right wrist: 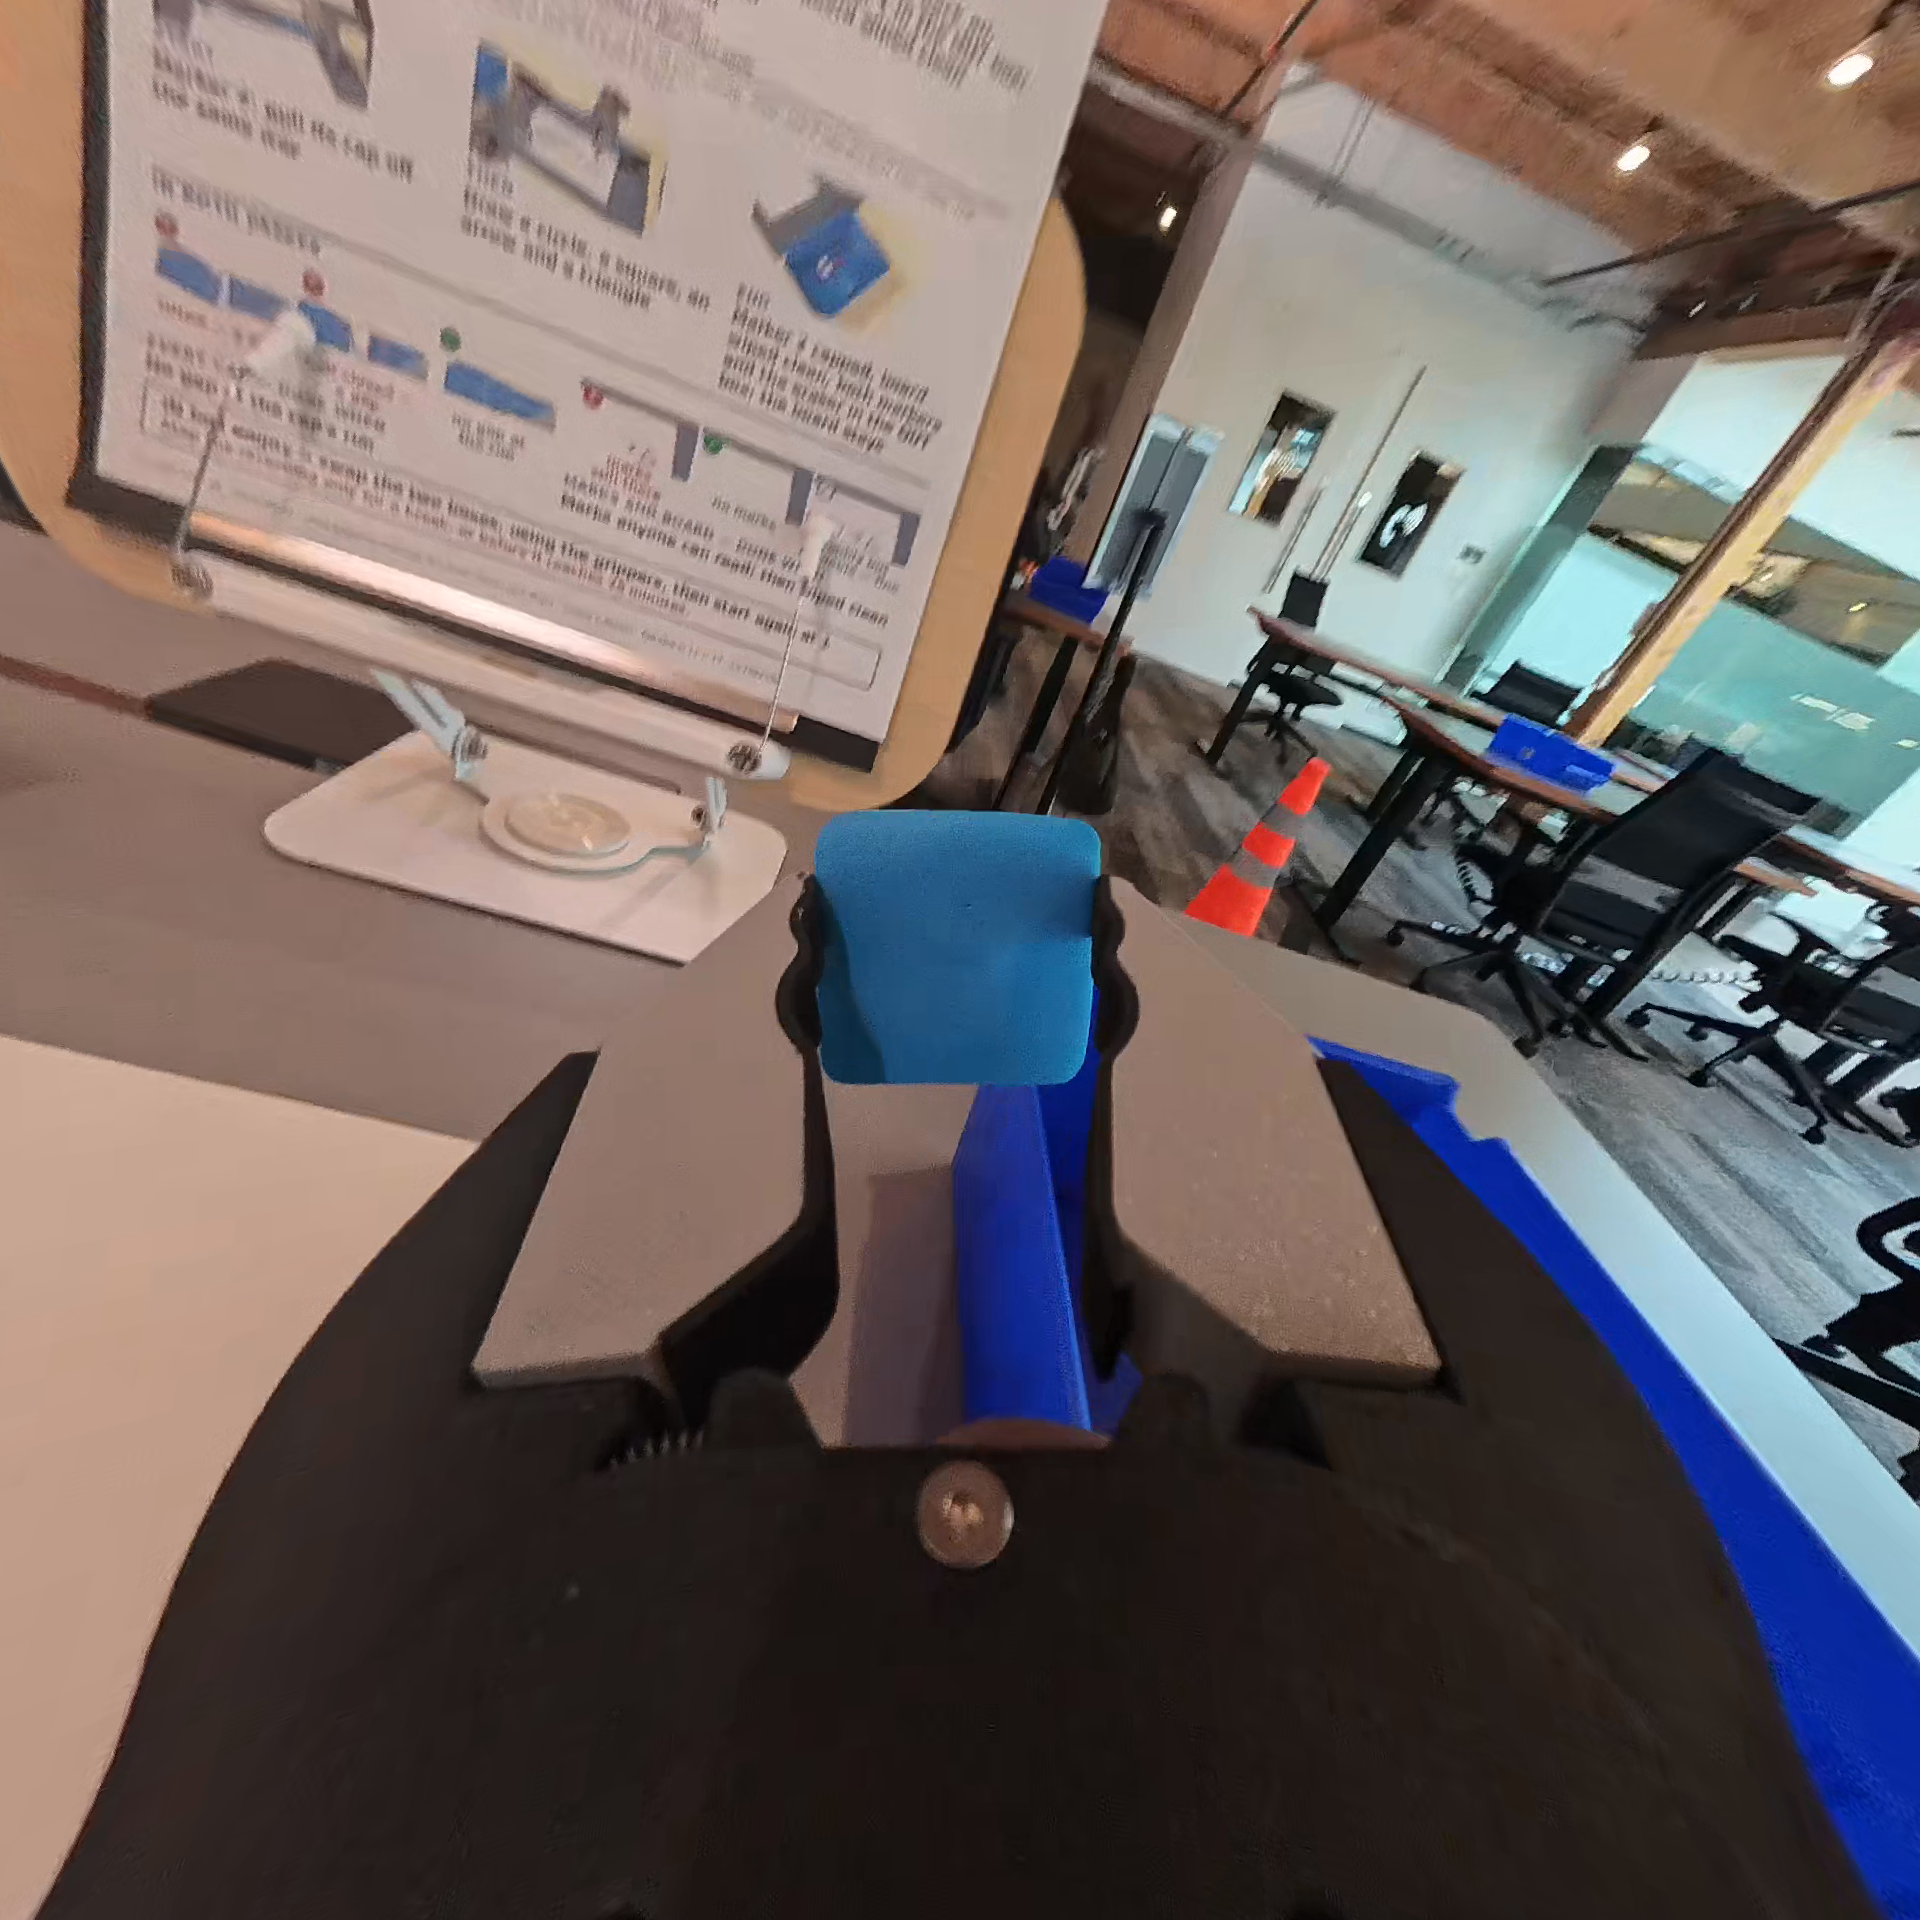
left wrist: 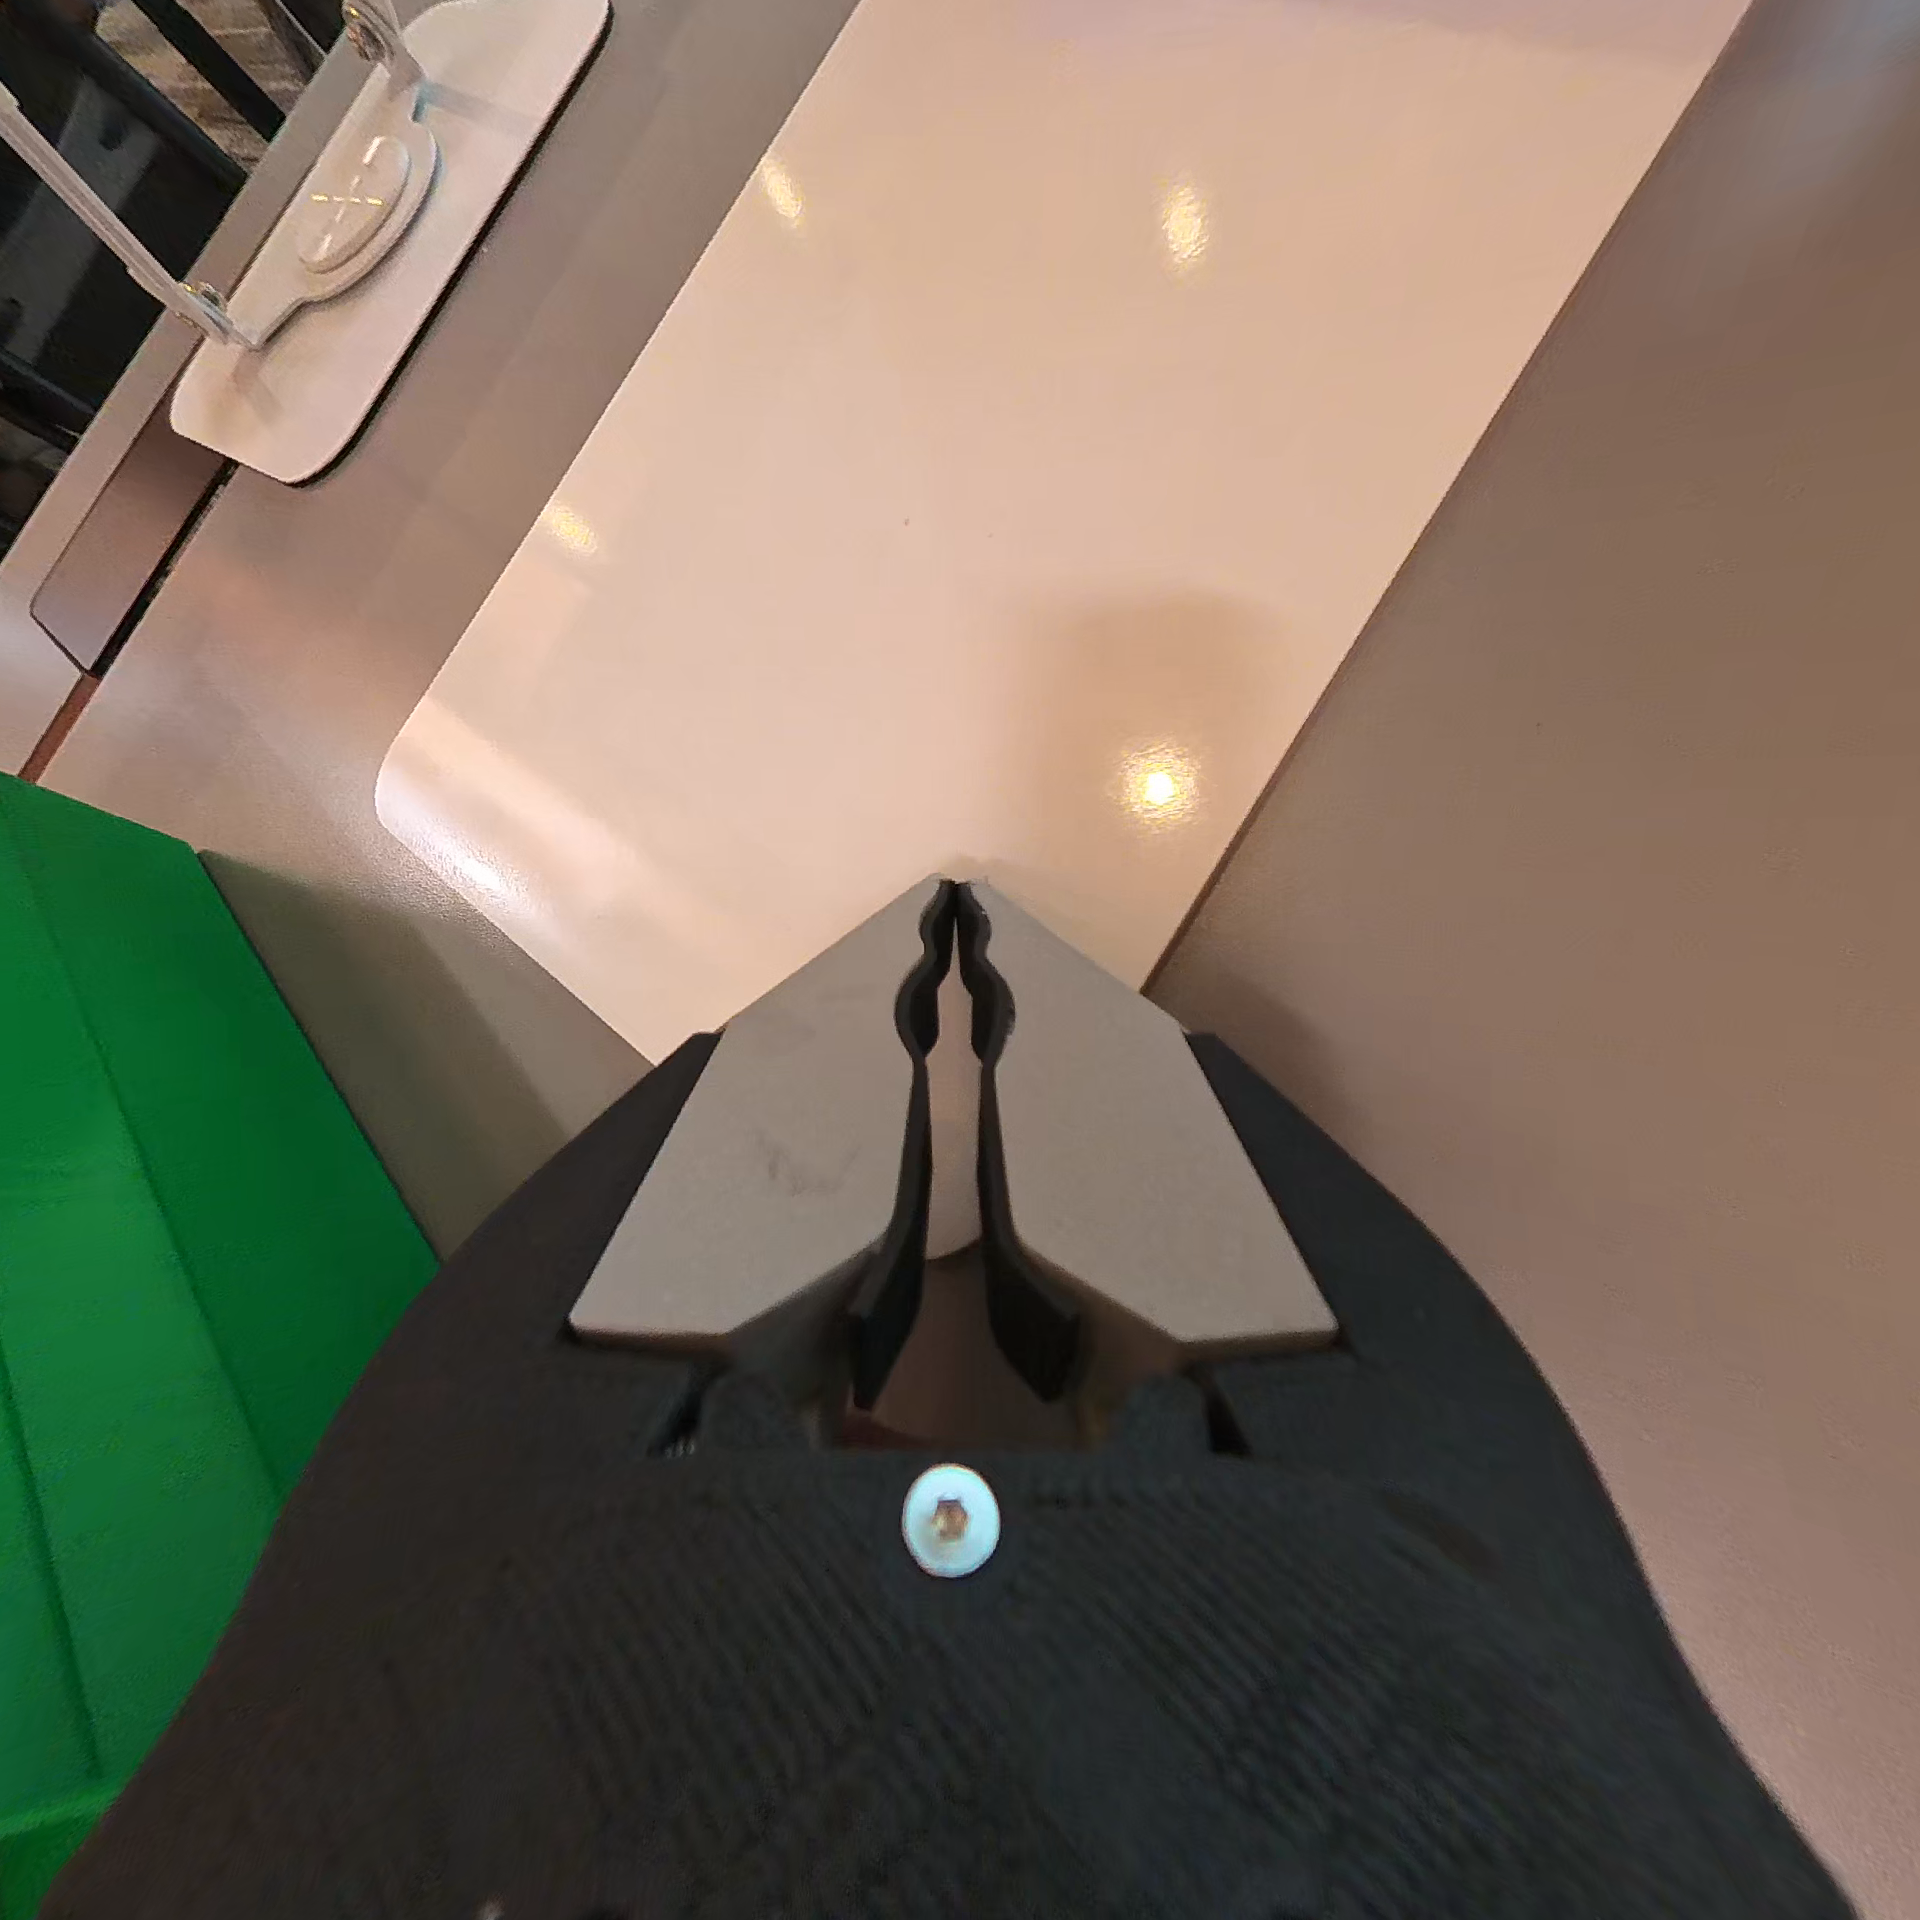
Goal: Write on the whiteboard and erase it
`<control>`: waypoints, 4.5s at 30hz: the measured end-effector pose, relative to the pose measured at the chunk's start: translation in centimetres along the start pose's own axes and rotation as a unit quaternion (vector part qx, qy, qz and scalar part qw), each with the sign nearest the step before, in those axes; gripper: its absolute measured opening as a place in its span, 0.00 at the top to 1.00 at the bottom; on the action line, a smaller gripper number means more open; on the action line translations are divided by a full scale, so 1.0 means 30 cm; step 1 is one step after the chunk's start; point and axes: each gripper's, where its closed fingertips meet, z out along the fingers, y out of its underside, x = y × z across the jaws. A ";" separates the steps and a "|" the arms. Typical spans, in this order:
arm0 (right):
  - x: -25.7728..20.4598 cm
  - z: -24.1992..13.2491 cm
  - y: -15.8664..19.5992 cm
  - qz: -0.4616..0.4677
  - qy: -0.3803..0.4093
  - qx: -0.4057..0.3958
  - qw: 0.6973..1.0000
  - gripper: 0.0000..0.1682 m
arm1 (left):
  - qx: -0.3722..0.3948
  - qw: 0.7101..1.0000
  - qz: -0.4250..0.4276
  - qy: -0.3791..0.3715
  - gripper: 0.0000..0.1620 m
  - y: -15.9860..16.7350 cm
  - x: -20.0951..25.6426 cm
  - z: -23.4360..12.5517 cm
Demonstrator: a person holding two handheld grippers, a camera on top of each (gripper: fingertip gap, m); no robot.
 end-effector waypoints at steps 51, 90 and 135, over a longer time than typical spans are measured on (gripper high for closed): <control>-0.198 -0.117 -0.091 -0.023 -0.147 0.000 0.989 0.70 | 0.028 0.997 -0.064 -0.018 1.00 -0.076 -0.042 0.024; -0.554 -0.039 0.215 0.016 -0.194 -0.078 0.978 0.39 | 0.157 0.973 -0.127 -0.113 0.51 -0.296 -0.239 0.117; -0.570 -0.126 0.262 -0.063 -0.241 -0.091 0.964 0.44 | 0.141 0.955 -0.160 -0.205 0.47 -0.254 -0.317 0.084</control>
